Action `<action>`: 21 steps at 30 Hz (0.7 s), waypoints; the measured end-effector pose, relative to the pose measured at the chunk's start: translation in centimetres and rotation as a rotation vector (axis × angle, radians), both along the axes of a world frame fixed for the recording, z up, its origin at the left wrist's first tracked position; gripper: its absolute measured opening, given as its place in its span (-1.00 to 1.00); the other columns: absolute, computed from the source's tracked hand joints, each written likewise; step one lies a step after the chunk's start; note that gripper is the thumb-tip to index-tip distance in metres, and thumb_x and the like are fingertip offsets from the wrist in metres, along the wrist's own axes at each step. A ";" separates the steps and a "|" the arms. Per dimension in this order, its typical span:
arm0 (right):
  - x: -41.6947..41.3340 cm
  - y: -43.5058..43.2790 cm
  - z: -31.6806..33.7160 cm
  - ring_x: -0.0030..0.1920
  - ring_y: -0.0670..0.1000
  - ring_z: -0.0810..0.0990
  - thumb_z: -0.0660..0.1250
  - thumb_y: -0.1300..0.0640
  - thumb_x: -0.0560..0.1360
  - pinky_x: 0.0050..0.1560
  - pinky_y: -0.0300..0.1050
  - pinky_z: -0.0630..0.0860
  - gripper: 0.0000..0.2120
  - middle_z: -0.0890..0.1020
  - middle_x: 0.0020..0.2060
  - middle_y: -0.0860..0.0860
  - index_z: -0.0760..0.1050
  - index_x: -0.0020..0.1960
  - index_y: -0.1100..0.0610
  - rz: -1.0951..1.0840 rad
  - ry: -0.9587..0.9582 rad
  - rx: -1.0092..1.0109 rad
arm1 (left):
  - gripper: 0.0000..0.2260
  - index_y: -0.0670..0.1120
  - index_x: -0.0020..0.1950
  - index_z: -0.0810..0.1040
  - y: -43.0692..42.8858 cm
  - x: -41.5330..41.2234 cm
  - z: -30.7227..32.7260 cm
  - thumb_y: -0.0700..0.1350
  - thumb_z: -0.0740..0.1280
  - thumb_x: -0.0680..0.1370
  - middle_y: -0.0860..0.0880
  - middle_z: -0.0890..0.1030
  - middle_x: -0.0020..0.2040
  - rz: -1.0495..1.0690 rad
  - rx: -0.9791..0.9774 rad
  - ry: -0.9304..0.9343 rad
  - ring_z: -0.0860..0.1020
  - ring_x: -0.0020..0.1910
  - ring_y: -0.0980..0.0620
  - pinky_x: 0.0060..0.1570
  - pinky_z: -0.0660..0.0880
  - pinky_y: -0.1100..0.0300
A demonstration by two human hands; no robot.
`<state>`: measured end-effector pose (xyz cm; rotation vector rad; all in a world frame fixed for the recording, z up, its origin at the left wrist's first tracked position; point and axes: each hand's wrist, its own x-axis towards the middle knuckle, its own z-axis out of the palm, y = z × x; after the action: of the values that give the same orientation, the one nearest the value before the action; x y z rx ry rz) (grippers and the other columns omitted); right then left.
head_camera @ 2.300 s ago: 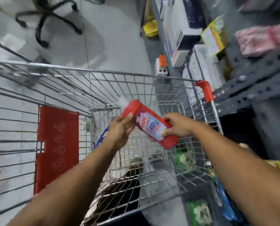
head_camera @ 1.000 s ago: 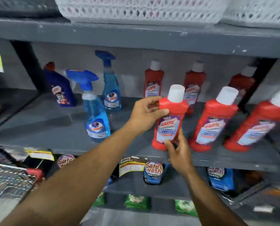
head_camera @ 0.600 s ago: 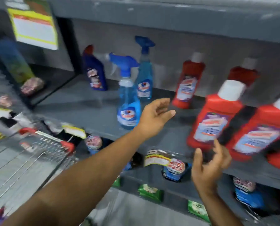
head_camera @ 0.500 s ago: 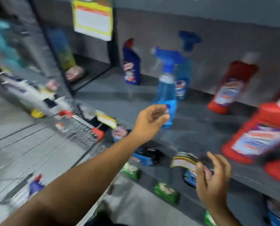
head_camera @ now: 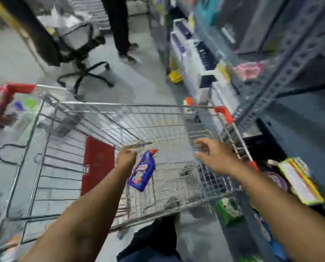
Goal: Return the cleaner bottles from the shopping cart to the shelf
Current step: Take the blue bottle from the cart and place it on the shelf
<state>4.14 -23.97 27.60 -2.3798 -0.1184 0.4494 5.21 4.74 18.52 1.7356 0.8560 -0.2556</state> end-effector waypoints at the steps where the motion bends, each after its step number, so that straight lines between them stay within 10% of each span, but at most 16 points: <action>1: 2.8 2.3 -2.0 0.02 -0.02 0.53 0.38 0.09 0.46 0.06 -0.20 0.40 -0.60 0.58 0.07 0.06 0.46 0.28 0.12 0.028 0.113 0.022 | -0.80 -0.32 0.01 0.57 1.5 0.6 -1.9 -0.23 0.26 0.49 -0.35 0.63 -0.03 -0.010 0.044 0.032 0.61 0.03 -0.25 0.00 0.58 -0.02; 5: 8.5 9.7 -11.0 0.13 0.13 0.56 0.38 0.09 0.45 0.14 -0.01 0.49 -0.59 0.58 0.12 0.12 0.44 0.26 0.17 0.071 0.356 -0.001 | -0.82 -0.24 0.08 0.56 4.7 2.0 -7.4 -0.23 0.29 0.51 -0.18 0.63 -0.12 -0.079 0.068 0.192 0.53 -0.17 -0.04 -0.24 0.52 0.28; 10: 10.5 15.5 -21.0 -0.01 0.06 0.54 0.40 0.03 0.39 -0.01 -0.09 0.47 -0.69 0.55 -0.05 0.04 0.52 0.08 0.14 0.074 0.542 -0.071 | -0.79 -0.31 0.09 0.52 5.6 0.0 -14.0 -0.25 0.24 0.51 -0.36 0.57 0.17 -0.235 0.068 0.544 0.57 0.13 -0.27 -0.03 0.59 0.01; 14: 10.9 18.0 -25.8 -0.28 0.05 0.53 0.36 0.00 0.43 -0.41 -0.21 0.25 -0.82 0.59 -0.31 0.02 0.56 -0.22 0.10 0.058 0.576 -0.093 | -0.81 -0.29 0.05 0.53 4.3 -1.6 -16.7 -0.26 0.34 0.47 -0.25 0.59 -0.11 0.004 -0.055 0.483 0.53 -0.25 -0.09 -0.28 0.43 0.13; 21: 10.3 19.6 -29.3 -0.13 0.16 0.61 0.37 -0.08 0.43 -0.13 -0.07 0.49 -0.68 0.68 -0.15 0.14 0.60 -0.02 0.18 -0.057 0.564 -0.099 | -0.78 -0.16 -0.04 0.53 4.3 -1.2 -17.8 -0.40 0.17 0.47 -0.23 0.60 -0.07 0.321 -0.330 0.418 0.54 -0.12 -0.12 -0.13 0.49 0.01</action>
<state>14.43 -4.33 -1.74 -2.2493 0.2328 1.0955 4.01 9.06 0.70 1.2322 1.2998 -0.5235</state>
